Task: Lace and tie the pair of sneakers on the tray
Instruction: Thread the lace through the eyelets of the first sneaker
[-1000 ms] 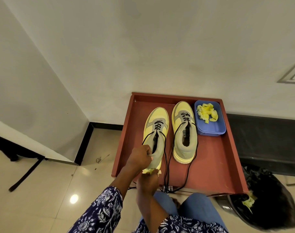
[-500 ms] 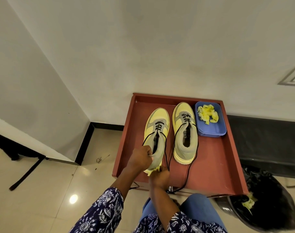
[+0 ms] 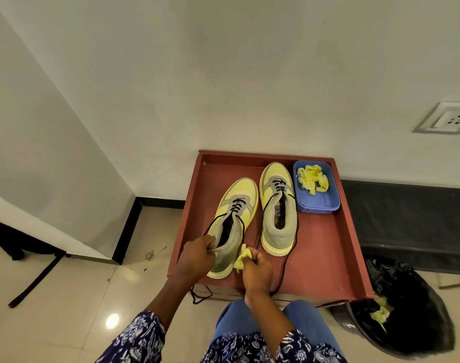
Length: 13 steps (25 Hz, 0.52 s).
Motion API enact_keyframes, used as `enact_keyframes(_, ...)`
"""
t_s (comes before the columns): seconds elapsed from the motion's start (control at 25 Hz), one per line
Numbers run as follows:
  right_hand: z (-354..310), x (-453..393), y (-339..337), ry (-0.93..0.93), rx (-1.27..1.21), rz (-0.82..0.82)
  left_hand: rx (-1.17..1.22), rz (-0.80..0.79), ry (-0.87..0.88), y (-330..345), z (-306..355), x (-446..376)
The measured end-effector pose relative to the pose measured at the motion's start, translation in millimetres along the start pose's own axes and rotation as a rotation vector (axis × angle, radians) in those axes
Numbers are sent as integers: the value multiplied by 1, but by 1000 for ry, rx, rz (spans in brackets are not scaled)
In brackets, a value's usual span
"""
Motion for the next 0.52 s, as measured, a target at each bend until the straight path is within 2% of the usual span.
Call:
enact_keyframes(0.2,-29,1,-20,-79,-58,108,-60,-54,-16,-6,-5,3)
enact_keyframes(0.52,-56,-3,-28,-337,-71,131,-90,-87,-58,-15,4,3)
Point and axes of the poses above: each hand's wrist, its own x-axis away from the middle knuckle, its own y-axis out of the palm, z = x × y, the point moved 4 cm from there along -x, towards the middle knuckle, and after that the axes turned 2 degrees about y, right-handed, at the moved point
